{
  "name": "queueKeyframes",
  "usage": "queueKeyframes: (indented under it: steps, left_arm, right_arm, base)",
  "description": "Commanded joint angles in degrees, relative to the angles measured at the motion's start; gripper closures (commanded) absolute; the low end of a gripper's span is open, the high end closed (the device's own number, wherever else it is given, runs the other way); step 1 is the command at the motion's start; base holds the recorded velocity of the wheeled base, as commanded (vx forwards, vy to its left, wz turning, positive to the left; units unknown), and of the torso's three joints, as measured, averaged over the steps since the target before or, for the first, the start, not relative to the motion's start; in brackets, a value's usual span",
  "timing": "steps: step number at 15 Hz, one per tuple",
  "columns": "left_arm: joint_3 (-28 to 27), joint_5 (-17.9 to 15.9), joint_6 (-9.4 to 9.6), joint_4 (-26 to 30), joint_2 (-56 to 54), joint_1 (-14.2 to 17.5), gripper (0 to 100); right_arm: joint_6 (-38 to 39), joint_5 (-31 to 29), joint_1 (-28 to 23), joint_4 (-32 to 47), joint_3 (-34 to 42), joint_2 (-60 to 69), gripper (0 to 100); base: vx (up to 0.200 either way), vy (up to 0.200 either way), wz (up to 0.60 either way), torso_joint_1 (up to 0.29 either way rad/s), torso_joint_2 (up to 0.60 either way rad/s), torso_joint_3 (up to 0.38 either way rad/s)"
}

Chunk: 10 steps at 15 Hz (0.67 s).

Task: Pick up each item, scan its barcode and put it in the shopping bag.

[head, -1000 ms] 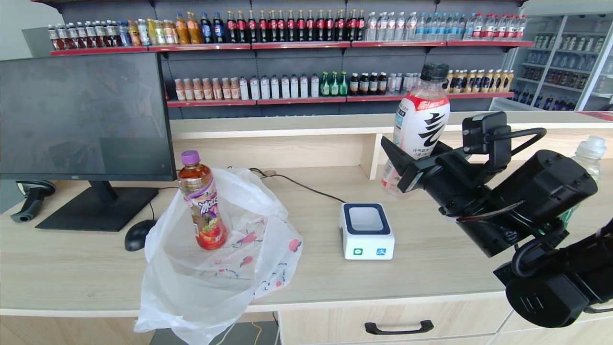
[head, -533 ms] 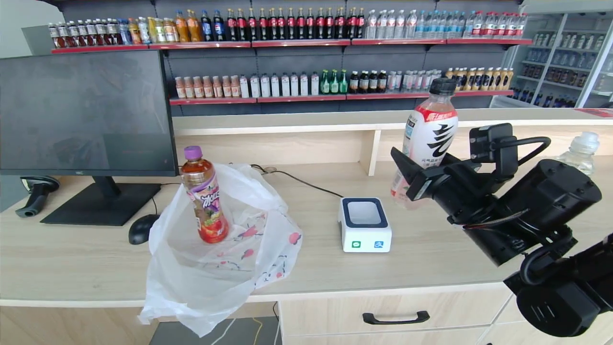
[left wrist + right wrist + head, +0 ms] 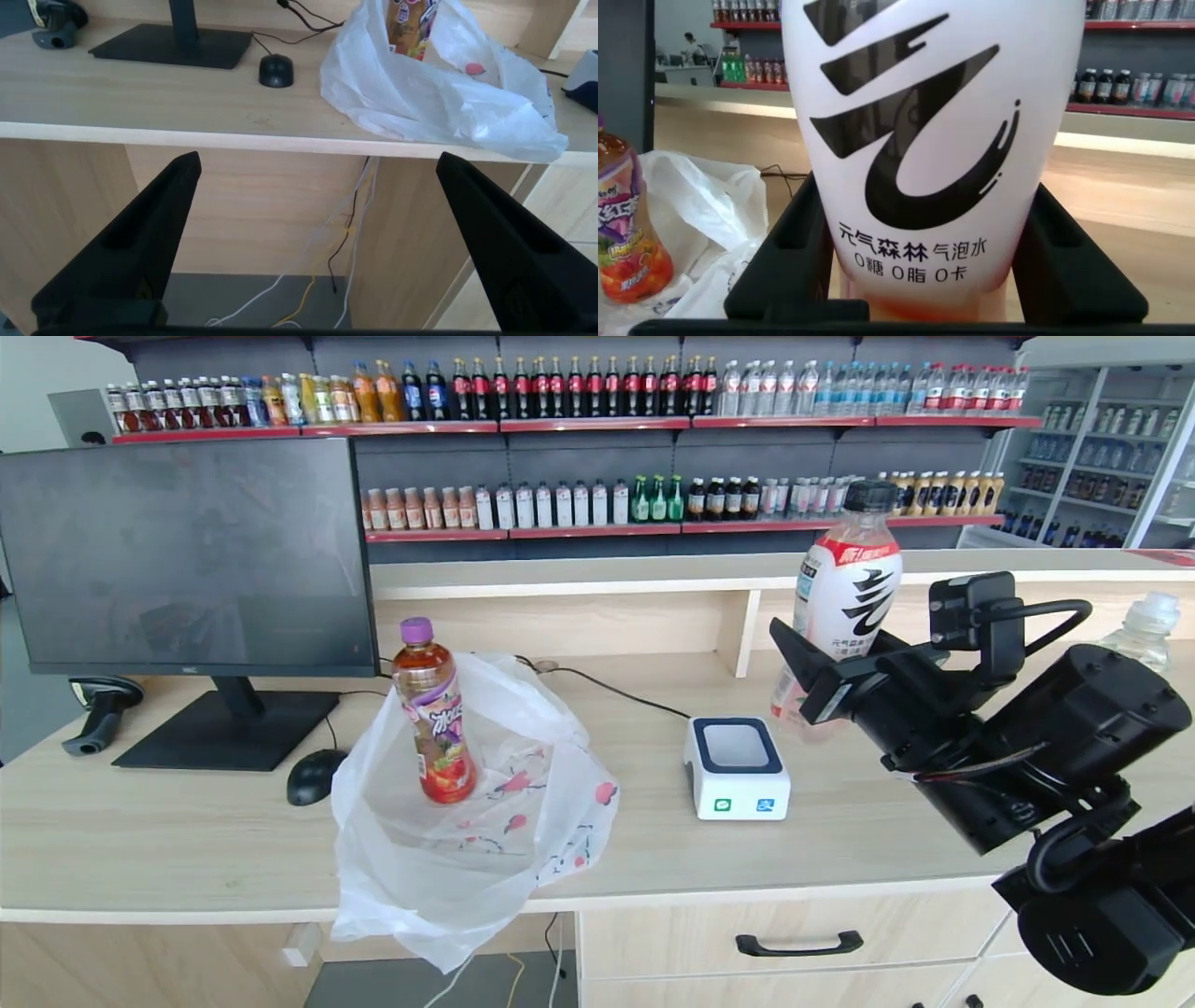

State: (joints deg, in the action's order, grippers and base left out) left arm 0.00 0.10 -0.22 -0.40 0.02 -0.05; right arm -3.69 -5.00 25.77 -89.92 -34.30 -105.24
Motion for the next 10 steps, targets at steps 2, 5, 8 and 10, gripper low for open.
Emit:
queueKeyframes:
  steps: [2,5,8,10]
  left_arm:
    - [0.00,-0.01,-0.04,-0.04,-0.02,0.05,0]
    - [0.00,-0.01,-0.13,-0.04,-0.02,0.05,0]
    - [0.00,-0.01,-0.13,-0.04,-0.02,0.05,0]
    - [0.00,-0.01,-0.04,-0.04,-0.02,0.05,0]
  right_arm:
    - [-0.09,-0.10,0.95,-0.08,0.03,-0.49,100]
    - [-0.09,-0.10,1.04,-0.08,-0.06,-0.93,100]
    - [-0.09,-0.10,1.12,-0.08,-0.24,-1.28,100]
    - [-0.09,-0.10,1.12,-0.08,-0.41,-1.37,100]
  base:
    - [0.000,0.200,0.00,0.002,0.00,0.005]
    - [0.000,0.200,0.00,0.004,0.00,0.006]
    - [0.000,0.200,0.00,0.004,0.00,0.004]
    - [0.000,0.100,0.00,0.001,0.00,-0.001]
